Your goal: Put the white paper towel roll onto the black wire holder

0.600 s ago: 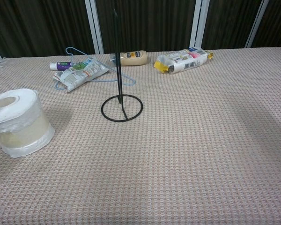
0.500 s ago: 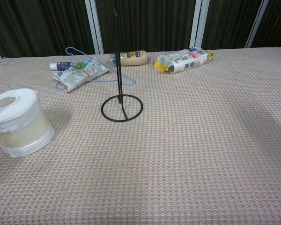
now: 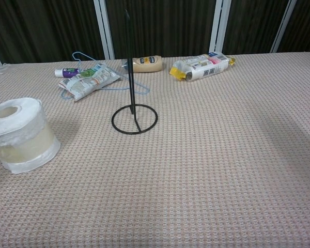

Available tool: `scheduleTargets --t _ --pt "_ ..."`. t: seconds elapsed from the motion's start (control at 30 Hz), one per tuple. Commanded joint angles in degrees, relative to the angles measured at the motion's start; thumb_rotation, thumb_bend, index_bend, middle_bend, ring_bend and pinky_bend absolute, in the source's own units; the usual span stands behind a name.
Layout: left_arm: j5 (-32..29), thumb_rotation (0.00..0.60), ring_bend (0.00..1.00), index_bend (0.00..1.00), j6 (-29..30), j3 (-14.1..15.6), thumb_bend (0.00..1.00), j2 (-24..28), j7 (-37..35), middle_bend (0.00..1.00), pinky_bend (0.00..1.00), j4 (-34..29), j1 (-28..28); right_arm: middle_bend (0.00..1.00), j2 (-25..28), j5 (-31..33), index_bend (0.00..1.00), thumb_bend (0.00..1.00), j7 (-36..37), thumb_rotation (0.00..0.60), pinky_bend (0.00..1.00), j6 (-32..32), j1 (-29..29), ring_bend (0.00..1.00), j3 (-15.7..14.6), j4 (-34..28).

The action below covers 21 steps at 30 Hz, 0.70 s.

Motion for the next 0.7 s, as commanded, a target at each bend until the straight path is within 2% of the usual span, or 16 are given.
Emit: scheduleTargets --t 0.03,0.33,0.43,0.5,0.57,0.6,0.63,0.7 --pt "-3.6 0.600 0.00 0.00 -4.5 -1.9 0.30 -4.3 2.0 0.00 0.00 5.3 -2.9 0.00 0.3 0.2 0.00 0.12 0.2 0.600 0.00 0.0 -0.1 0.00 0.0 -0.3" --pt "-5.3 0.600 0.00 0.00 -6.9 -2.7 0.30 -6.9 -0.4 0.00 0.00 7.7 -4.3 0.00 0.7 0.2 0.00 0.12 0.7 0.600 0.00 0.5 -0.3 0.00 0.2 -0.5" --pt "-6.6 0.600 0.00 0.00 -9.3 -3.1 0.30 -7.0 -3.4 0.00 0.05 7.1 -5.1 0.00 0.7 0.1 0.00 0.12 0.8 0.600 0.00 0.6 -0.4 0.00 0.1 -0.5" --pt "-6.8 0.600 0.00 0.00 -10.2 -3.2 0.31 -7.1 -5.0 0.00 0.15 7.3 -5.5 0.00 0.8 0.1 0.00 0.12 1.0 0.600 0.00 0.7 -0.4 0.00 0.1 -0.5" --pt "-7.2 0.600 0.13 0.01 -10.8 -3.5 0.34 -7.1 -6.5 0.07 0.36 7.0 -5.8 0.00 0.9 0.1 0.00 0.12 1.1 0.600 0.00 0.9 -0.5 0.00 0.2 -0.5" --pt "-7.6 0.600 0.21 0.04 -10.7 -3.9 0.35 -7.2 -7.1 0.14 0.45 6.8 -5.8 0.00 0.9 0.1 0.00 0.12 1.2 0.600 0.00 0.9 -0.5 0.00 0.2 -0.5" --pt "-8.7 0.600 0.33 0.11 -10.4 -4.7 0.37 -7.5 -7.8 0.25 0.57 6.3 -5.6 0.00 0.9 0.1 0.00 0.12 1.3 0.600 0.00 0.9 -0.5 0.00 0.2 -0.5" --pt "-10.1 0.600 0.50 0.29 -8.7 -6.4 0.42 -8.3 -8.2 0.43 0.74 5.8 -5.0 0.00 1.0 0.0 0.00 0.12 1.4 0.600 0.00 0.8 -0.5 0.00 0.2 -0.5"
